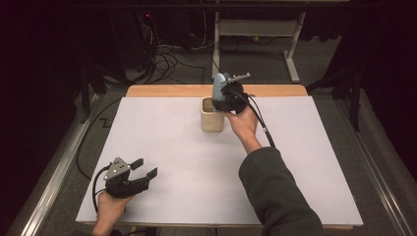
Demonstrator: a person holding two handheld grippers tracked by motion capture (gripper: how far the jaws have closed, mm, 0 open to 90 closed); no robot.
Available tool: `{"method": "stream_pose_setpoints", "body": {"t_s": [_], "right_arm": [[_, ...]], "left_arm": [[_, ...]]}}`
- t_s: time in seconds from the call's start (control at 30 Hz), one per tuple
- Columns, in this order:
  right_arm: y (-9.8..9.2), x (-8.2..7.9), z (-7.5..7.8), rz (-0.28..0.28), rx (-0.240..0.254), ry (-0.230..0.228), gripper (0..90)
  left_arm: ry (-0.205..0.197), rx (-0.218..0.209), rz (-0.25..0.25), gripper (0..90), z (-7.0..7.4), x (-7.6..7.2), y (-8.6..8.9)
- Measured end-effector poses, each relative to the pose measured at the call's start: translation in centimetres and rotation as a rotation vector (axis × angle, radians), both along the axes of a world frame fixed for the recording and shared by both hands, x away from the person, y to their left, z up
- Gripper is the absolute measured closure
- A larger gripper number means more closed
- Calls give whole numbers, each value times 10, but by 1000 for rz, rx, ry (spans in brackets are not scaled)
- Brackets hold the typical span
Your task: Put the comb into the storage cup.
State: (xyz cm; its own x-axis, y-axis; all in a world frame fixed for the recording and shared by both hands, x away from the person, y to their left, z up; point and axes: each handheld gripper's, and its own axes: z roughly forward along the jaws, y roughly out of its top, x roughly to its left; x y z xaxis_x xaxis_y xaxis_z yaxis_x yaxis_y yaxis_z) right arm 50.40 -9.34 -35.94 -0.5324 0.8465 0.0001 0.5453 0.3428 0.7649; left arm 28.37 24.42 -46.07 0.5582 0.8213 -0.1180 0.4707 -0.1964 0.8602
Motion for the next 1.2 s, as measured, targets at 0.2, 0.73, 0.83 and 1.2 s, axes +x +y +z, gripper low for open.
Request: {"method": "stream_pose_setpoints", "body": {"t_s": [0.2, 0.73, 0.83, 1.2], "right_arm": [[-4, 0, 0, -3, -1, 9, 495], [-8, 0, 3, -10, 19, 10, 443], [-11, 0, 4, -7, 27, 12, 417], [-16, 1, 3, 0, 27, 36, 349]], "left_arm": [[0, 0, 1, 335, 0, 0, 0], [0, -5, 6, 335, 0, 0, 0], [1, -6, 6, 334, 0, 0, 0], [2, -5, 7, 332, 0, 0, 0]]}}
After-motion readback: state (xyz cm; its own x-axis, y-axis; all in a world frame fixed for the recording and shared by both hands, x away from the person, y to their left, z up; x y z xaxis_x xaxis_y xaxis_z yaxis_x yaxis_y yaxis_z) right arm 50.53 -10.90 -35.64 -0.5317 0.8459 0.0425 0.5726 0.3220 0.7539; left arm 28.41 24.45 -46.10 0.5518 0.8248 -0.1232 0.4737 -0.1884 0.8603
